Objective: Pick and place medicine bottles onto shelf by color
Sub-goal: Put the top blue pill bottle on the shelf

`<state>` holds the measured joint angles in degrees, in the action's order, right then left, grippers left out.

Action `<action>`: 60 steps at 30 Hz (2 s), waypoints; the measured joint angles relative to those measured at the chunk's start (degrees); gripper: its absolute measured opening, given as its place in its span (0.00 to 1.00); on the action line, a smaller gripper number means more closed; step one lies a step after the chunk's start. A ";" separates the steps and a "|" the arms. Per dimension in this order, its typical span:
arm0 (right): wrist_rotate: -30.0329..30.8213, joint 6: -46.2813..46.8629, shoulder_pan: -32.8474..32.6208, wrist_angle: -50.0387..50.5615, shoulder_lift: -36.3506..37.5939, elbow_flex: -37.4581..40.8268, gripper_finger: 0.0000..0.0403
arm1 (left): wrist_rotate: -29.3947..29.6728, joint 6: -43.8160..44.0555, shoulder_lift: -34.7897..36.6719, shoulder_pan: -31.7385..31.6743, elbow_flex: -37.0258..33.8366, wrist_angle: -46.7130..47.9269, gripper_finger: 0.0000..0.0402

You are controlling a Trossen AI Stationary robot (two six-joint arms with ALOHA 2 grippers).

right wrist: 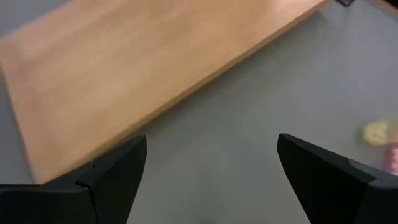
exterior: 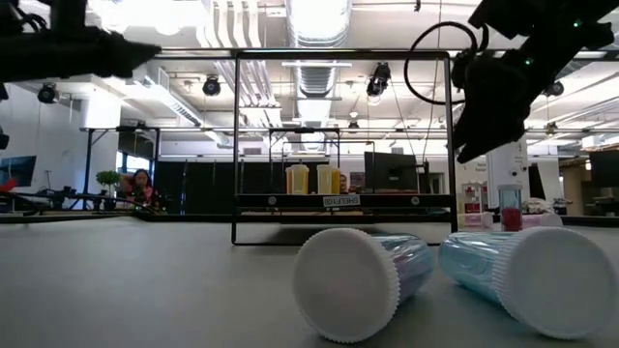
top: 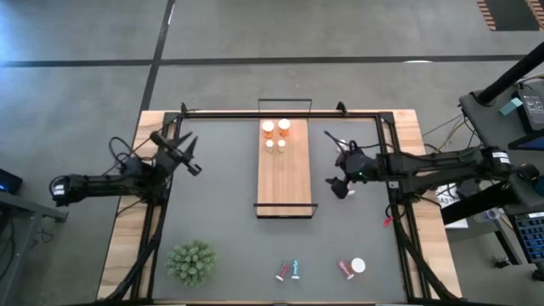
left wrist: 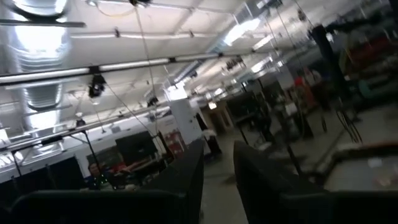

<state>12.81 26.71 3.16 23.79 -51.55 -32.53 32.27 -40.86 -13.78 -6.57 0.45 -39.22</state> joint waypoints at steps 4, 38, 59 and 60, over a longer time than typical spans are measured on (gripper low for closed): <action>-0.84 2.30 -0.80 0.23 -1.28 -0.02 0.87 | -0.11 0.00 -2.02 0.00 -0.02 3.45 0.18; -1.22 -0.51 -0.77 -0.48 -0.39 -0.04 0.87 | -0.11 0.00 -14.58 -0.07 -0.17 3.78 0.18; -1.24 -0.36 -0.77 -0.71 -0.39 -0.04 0.87 | -0.13 0.02 4.94 -0.07 -0.22 5.64 0.18; -1.24 -0.36 -0.77 -0.72 -0.39 -0.04 0.87 | -0.13 0.02 6.37 -0.05 -0.22 5.48 0.18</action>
<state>11.57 26.35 2.39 23.07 -51.94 -32.58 32.14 -40.84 -7.41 -6.62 0.23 -33.74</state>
